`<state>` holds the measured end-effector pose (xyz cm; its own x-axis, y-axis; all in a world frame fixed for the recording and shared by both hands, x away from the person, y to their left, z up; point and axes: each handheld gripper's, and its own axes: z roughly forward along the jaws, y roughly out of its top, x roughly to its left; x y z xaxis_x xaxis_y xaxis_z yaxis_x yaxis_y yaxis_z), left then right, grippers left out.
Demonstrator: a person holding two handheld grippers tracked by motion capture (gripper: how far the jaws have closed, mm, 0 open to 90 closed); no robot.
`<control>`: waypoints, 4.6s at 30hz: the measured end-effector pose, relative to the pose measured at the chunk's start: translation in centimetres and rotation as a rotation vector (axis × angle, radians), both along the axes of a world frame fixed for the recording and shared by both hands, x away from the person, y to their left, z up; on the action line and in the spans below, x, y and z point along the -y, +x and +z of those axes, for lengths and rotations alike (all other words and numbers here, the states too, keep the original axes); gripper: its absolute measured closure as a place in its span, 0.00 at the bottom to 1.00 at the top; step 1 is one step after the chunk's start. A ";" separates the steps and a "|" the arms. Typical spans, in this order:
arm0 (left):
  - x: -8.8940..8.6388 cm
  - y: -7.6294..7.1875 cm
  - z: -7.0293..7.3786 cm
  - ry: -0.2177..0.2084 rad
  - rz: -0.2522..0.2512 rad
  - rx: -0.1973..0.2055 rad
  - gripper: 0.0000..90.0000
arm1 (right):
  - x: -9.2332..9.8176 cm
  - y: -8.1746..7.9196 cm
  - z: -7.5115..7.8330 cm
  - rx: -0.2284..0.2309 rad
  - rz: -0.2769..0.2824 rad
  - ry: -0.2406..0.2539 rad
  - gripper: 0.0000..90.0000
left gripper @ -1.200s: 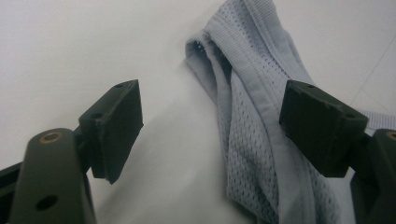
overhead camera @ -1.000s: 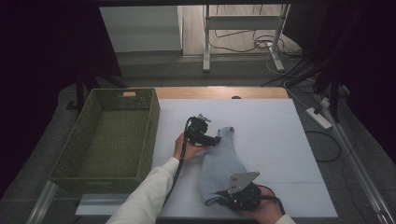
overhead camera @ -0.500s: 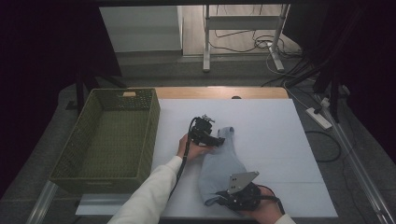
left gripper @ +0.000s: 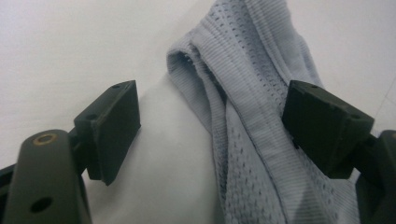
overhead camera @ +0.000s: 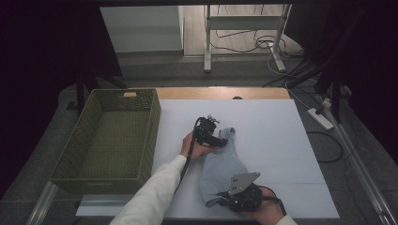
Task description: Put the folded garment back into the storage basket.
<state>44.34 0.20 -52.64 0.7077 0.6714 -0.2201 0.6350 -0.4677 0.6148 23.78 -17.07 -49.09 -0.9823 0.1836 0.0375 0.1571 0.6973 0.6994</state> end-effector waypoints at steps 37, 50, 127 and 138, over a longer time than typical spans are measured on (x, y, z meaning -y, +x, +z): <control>0.0 -1.5 0.3 -0.108 -0.063 0.026 0.86 | 0.1 0.0 0.0 0.005 -0.002 0.000 0.85; -0.3 -1.5 0.6 -0.126 -0.068 0.045 0.88 | 0.4 0.0 0.5 0.024 -0.010 0.026 0.85; -4.2 -1.8 6.4 -0.248 -0.017 0.181 0.89 | 0.6 0.4 3.2 0.155 -0.083 0.171 0.85; -4.6 -1.8 7.1 -0.251 -0.013 0.194 0.89 | 0.2 0.5 3.7 0.175 -0.092 0.183 0.85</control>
<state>42.56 4.82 -45.51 0.7609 0.6036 -0.2383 0.4897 -0.2931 0.8212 24.29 -17.30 -45.41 -0.9561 0.2786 -0.0905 0.0799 0.5453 0.8344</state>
